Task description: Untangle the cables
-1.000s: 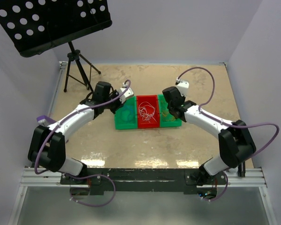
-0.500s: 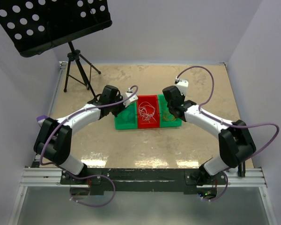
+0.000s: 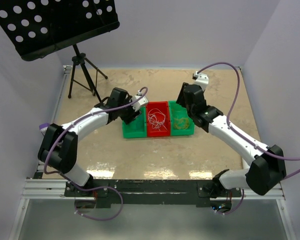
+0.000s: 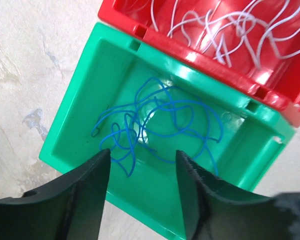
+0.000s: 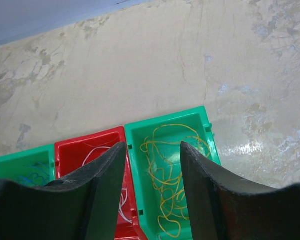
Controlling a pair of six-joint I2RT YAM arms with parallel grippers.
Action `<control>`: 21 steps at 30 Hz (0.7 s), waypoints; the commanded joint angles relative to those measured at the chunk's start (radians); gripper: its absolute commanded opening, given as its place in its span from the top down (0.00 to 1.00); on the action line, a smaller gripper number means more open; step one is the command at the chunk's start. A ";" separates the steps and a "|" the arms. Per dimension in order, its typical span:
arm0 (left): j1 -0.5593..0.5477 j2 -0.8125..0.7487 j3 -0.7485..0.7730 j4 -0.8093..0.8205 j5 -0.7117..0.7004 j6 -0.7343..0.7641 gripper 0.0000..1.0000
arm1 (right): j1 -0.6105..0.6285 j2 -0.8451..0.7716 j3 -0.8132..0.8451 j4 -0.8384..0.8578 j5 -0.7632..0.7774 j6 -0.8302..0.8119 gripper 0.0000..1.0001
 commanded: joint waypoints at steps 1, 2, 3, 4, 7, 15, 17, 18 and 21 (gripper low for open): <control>0.004 -0.079 0.075 -0.043 0.100 -0.045 0.38 | -0.002 -0.059 0.001 0.041 -0.047 -0.025 0.46; 0.010 -0.086 0.104 -0.063 0.117 -0.057 0.34 | -0.002 -0.070 -0.007 0.050 -0.062 -0.031 0.41; 0.017 -0.090 0.134 -0.095 0.135 -0.073 0.24 | -0.002 -0.080 -0.015 0.056 -0.079 -0.037 0.37; 0.027 -0.088 0.172 -0.127 0.156 -0.097 0.00 | -0.002 -0.096 -0.021 0.067 -0.101 -0.045 0.24; 0.038 -0.039 0.329 -0.326 0.204 -0.122 0.00 | -0.002 -0.133 -0.039 0.102 -0.151 -0.065 0.01; 0.047 -0.197 0.188 -0.216 0.112 -0.154 0.00 | -0.004 -0.186 -0.056 0.141 -0.219 -0.076 0.01; 0.047 -0.195 0.173 -0.218 0.079 -0.146 0.00 | -0.002 -0.197 -0.058 0.141 -0.225 -0.077 0.01; 0.047 -0.180 0.180 -0.241 0.075 -0.142 0.00 | -0.002 -0.202 -0.061 0.142 -0.230 -0.076 0.01; 0.059 -0.152 0.187 -0.287 0.103 -0.122 0.00 | -0.002 -0.217 -0.067 0.148 -0.234 -0.076 0.01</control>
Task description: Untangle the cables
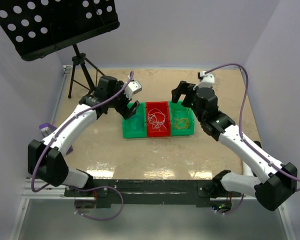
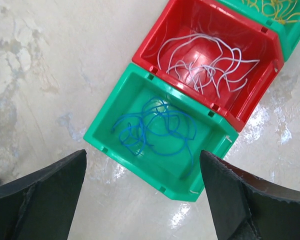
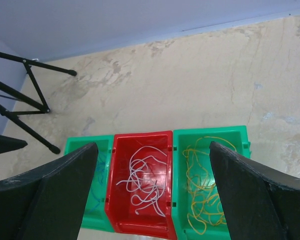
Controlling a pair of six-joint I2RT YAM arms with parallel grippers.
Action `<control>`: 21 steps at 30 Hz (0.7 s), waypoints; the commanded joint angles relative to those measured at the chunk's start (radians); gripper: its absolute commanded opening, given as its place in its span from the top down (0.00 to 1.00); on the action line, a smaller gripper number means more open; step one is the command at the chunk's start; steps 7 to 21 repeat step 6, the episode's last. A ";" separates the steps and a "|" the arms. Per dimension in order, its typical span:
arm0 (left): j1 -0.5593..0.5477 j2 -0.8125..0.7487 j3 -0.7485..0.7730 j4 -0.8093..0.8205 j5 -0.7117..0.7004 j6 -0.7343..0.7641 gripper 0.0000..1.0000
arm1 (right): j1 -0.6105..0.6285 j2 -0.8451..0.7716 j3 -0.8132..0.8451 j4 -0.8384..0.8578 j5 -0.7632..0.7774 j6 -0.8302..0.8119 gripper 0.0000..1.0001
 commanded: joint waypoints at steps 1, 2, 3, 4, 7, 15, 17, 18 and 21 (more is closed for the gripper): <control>0.023 0.013 -0.020 -0.023 -0.007 -0.007 0.00 | -0.002 -0.042 -0.011 0.045 -0.025 -0.019 0.01; 0.034 -0.003 -0.046 0.014 -0.007 -0.014 0.00 | -0.002 -0.051 -0.016 0.045 -0.019 -0.021 0.01; 0.046 -0.015 -0.057 0.040 -0.019 -0.026 0.00 | -0.002 -0.066 -0.022 0.052 -0.014 -0.021 0.01; 0.057 -0.032 -0.068 0.075 -0.058 -0.042 0.00 | -0.002 -0.080 -0.033 0.060 -0.008 -0.025 0.01; 0.081 -0.074 -0.114 0.184 -0.174 -0.121 0.00 | -0.002 -0.106 -0.041 0.060 0.013 -0.027 0.01; 0.081 -0.074 -0.114 0.184 -0.174 -0.121 0.00 | -0.002 -0.106 -0.041 0.060 0.013 -0.027 0.01; 0.081 -0.074 -0.114 0.184 -0.174 -0.121 0.00 | -0.002 -0.106 -0.041 0.060 0.013 -0.027 0.01; 0.081 -0.074 -0.114 0.184 -0.174 -0.121 0.00 | -0.002 -0.106 -0.041 0.060 0.013 -0.027 0.01; 0.081 -0.074 -0.114 0.184 -0.174 -0.121 0.00 | -0.002 -0.106 -0.041 0.060 0.013 -0.027 0.01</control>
